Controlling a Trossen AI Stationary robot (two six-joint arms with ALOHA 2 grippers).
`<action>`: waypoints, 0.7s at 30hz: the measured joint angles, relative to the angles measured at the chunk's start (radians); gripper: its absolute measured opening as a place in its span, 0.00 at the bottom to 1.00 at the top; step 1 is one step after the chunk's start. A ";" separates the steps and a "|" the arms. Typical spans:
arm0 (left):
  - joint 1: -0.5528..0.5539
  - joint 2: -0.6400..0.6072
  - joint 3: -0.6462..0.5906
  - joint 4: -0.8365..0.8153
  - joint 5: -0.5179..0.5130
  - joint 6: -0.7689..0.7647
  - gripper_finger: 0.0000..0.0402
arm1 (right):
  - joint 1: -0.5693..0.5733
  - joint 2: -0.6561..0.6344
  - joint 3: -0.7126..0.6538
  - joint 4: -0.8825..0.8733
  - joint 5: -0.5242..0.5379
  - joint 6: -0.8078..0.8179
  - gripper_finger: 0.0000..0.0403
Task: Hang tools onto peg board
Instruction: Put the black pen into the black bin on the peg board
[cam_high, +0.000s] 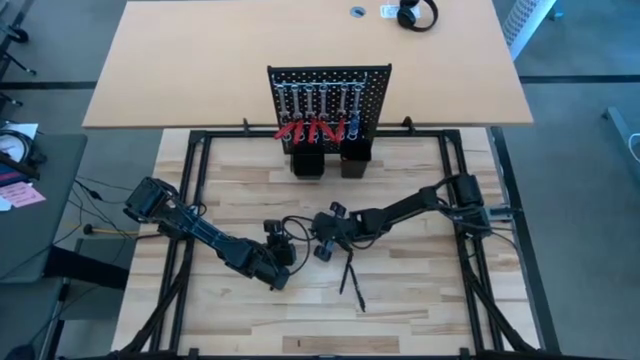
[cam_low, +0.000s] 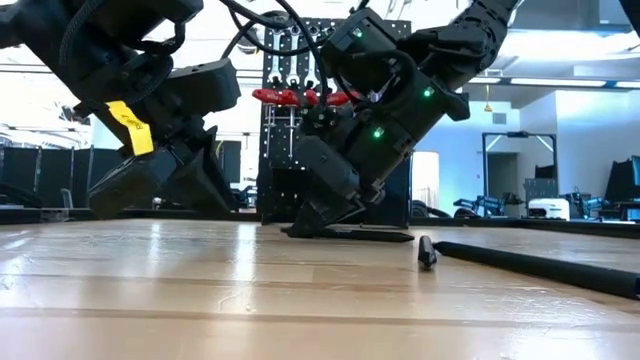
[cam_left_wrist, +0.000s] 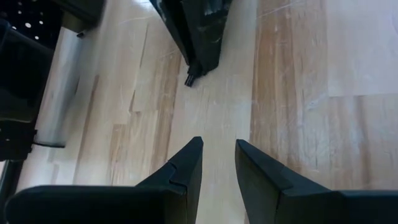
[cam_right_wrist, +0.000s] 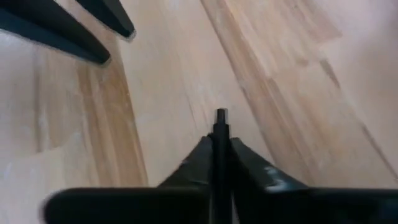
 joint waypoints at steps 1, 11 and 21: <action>0.000 0.000 0.000 0.001 0.000 -0.001 0.22 | -0.001 0.000 0.000 0.005 0.000 -0.010 0.08; -0.022 0.000 0.000 -0.006 0.000 -0.021 0.22 | 0.011 -0.315 -0.282 0.282 0.291 -0.170 0.01; -0.025 0.000 0.000 0.043 -0.001 0.012 0.22 | -0.067 -0.653 -0.761 1.157 0.069 -0.378 0.02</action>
